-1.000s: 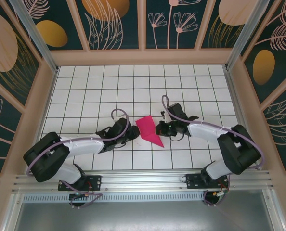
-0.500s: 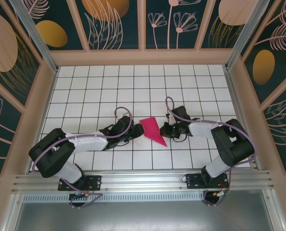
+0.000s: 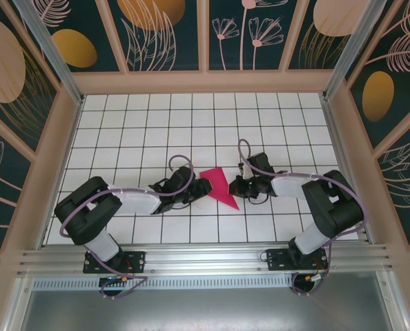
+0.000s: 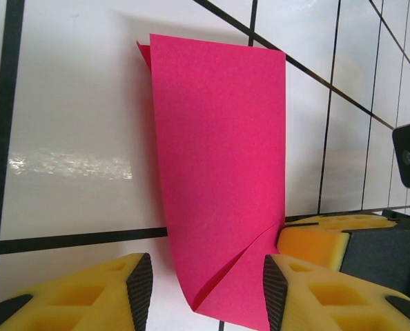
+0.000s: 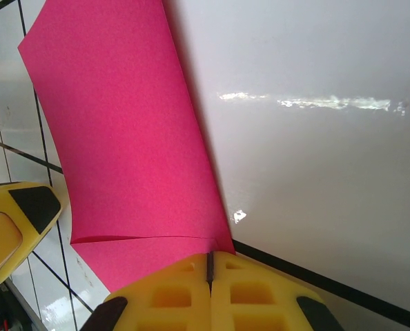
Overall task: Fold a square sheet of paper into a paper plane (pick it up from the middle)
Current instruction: Fold the wing for the fifth time at the center of the table.
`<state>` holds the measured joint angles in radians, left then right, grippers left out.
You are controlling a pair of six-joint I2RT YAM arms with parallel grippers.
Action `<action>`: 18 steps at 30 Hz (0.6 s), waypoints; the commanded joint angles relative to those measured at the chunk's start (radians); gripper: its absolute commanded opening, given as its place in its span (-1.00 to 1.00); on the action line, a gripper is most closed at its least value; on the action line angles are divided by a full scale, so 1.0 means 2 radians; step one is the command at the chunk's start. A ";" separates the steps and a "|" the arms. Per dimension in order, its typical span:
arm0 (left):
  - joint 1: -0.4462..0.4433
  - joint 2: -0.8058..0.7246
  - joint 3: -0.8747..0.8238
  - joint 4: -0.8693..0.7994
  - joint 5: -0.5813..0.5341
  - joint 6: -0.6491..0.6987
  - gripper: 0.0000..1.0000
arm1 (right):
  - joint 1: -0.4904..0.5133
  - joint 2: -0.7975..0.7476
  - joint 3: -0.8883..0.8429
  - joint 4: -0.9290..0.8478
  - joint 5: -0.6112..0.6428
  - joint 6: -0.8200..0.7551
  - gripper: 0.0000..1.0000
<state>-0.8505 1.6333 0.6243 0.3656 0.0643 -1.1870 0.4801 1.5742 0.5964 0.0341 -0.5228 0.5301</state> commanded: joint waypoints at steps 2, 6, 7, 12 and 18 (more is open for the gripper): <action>-0.001 0.015 0.018 0.017 0.012 -0.016 -0.03 | -0.005 0.014 -0.013 0.004 0.004 -0.003 -0.93; -0.001 0.033 0.030 0.023 0.020 -0.016 -0.04 | -0.006 0.015 -0.016 0.008 0.003 0.000 -0.93; -0.002 0.037 0.032 0.024 0.021 -0.017 -0.05 | -0.008 0.016 -0.016 0.009 0.004 0.000 -0.93; -0.002 0.050 0.034 0.029 0.021 -0.020 -0.05 | -0.007 0.019 -0.016 0.011 0.001 0.000 -0.93; -0.004 0.038 0.017 0.035 0.017 -0.034 -0.05 | -0.009 0.016 -0.016 0.007 0.004 0.000 -0.93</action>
<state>-0.8509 1.7187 0.6704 0.4156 0.0975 -1.2259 0.4706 1.5829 0.5877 0.0643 -0.5419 0.5308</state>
